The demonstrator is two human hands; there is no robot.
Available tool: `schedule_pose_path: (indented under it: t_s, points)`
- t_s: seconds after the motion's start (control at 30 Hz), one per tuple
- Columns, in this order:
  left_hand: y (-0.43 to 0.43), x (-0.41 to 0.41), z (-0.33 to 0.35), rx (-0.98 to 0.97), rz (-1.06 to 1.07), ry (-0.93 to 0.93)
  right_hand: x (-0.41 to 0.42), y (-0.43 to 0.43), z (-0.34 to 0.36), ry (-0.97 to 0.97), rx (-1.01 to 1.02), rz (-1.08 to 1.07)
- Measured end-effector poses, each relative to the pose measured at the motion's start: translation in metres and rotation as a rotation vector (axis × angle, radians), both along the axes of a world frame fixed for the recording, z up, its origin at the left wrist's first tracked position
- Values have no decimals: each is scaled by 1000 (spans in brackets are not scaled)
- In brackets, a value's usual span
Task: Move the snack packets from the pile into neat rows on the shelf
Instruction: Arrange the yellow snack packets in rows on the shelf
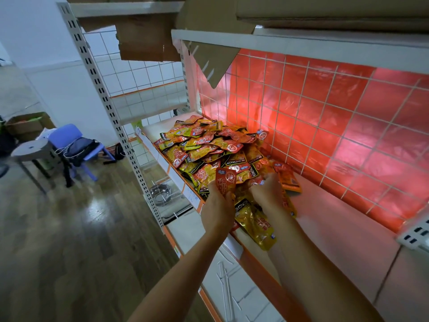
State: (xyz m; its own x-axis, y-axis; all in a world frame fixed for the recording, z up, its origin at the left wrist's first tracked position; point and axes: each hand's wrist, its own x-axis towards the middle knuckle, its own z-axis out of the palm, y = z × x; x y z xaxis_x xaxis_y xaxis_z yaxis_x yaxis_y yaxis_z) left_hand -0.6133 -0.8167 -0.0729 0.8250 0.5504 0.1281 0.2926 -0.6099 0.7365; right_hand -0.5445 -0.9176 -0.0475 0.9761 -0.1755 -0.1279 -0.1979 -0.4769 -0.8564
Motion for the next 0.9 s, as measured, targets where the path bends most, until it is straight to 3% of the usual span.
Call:
schedule_pose_path:
  t_s: [0.2, 0.5, 0.7, 0.9]
  points:
    - [-20, -7, 5, -27, -81, -73, -19, -50, -1, -168, 350, -244]
    - [-74, -41, 27, -261, -357, -232, -89, -129, 6, -359, 485, -431]
    - [-127, -85, 17, -374, -646, -63, -171, -171, 3, -265, 598, -584]
    - [-191, -144, 20, -558, -820, 88, -253, -215, 12, -335, 629, -628]
